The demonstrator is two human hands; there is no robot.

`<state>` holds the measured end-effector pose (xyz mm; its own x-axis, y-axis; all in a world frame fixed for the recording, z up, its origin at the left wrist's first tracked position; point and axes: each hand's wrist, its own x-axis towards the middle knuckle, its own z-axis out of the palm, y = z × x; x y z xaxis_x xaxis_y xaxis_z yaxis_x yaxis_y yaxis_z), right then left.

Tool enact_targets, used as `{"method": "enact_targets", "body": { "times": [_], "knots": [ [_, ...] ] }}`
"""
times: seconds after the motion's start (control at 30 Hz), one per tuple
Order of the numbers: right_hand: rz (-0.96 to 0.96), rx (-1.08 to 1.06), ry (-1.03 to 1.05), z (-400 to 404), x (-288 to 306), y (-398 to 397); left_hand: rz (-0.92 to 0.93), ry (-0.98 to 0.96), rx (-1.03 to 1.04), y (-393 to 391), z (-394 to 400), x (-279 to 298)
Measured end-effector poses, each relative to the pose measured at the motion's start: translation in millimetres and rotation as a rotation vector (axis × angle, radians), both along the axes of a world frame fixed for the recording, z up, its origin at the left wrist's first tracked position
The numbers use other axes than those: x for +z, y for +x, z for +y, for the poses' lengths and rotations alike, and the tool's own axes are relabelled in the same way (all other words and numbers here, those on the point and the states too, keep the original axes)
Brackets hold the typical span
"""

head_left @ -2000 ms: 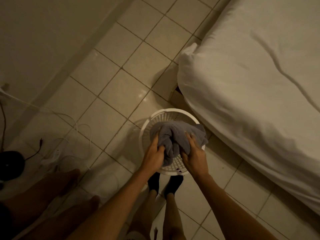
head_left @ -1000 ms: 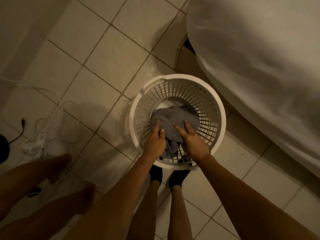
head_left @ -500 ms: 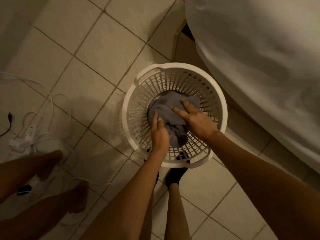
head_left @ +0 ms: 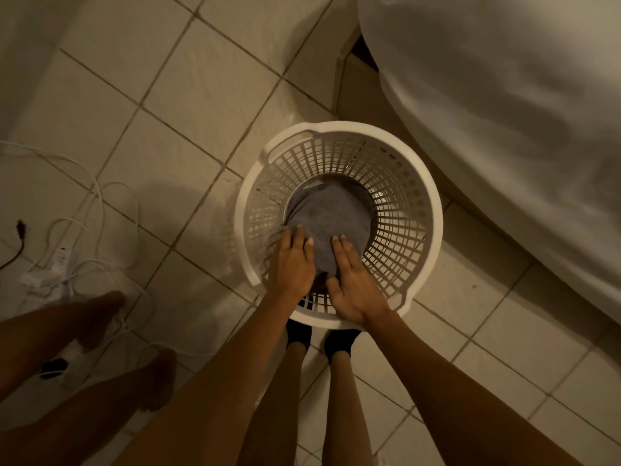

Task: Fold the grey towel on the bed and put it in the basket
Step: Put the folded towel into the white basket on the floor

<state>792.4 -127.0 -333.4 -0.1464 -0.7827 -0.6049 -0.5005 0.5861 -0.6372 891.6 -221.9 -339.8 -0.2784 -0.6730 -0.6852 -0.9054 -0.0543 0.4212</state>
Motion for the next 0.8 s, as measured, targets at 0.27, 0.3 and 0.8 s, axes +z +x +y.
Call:
{"method": "enact_targets", "body": {
  "times": [0.27,0.3,0.8],
  "knots": [
    [-0.182,-0.697,0.227,1.6,-7.7,8.8,-0.125,-0.056,-0.608,-4.9,-15.2,-11.2],
    [-0.184,-0.743,0.276,1.6,-10.1,9.0,-0.152,-0.047,-0.666,-5.5,-16.1,-11.6],
    [-0.097,-0.277,0.377,-6.2,-33.0,31.1,-0.183,-0.008,-0.728,7.4,-6.7,-21.6]
  ]
}}
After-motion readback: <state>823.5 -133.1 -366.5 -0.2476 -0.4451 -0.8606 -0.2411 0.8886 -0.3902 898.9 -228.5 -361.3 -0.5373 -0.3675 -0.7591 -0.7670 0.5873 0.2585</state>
